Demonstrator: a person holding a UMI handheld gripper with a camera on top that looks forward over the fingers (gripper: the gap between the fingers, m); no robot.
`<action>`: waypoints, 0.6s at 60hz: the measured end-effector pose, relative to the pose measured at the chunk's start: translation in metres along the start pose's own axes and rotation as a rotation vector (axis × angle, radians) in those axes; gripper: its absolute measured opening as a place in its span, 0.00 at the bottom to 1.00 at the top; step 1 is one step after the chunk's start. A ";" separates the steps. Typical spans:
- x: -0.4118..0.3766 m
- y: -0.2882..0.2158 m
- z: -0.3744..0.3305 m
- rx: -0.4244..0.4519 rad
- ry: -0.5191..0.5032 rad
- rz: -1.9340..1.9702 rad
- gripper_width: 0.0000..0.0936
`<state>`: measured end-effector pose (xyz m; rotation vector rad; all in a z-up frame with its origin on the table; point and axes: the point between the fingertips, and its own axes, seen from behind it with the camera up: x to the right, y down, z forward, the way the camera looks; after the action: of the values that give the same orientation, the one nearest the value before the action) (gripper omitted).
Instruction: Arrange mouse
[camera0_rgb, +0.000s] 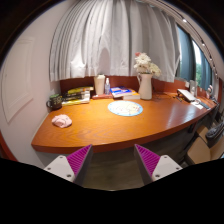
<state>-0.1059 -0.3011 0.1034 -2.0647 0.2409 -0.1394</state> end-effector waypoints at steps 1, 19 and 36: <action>-0.011 0.014 0.008 -0.015 -0.015 0.000 0.89; -0.162 0.050 0.101 -0.084 -0.206 -0.058 0.89; -0.238 0.015 0.171 -0.114 -0.277 -0.123 0.90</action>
<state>-0.3056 -0.1083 0.0077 -2.1836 -0.0500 0.0883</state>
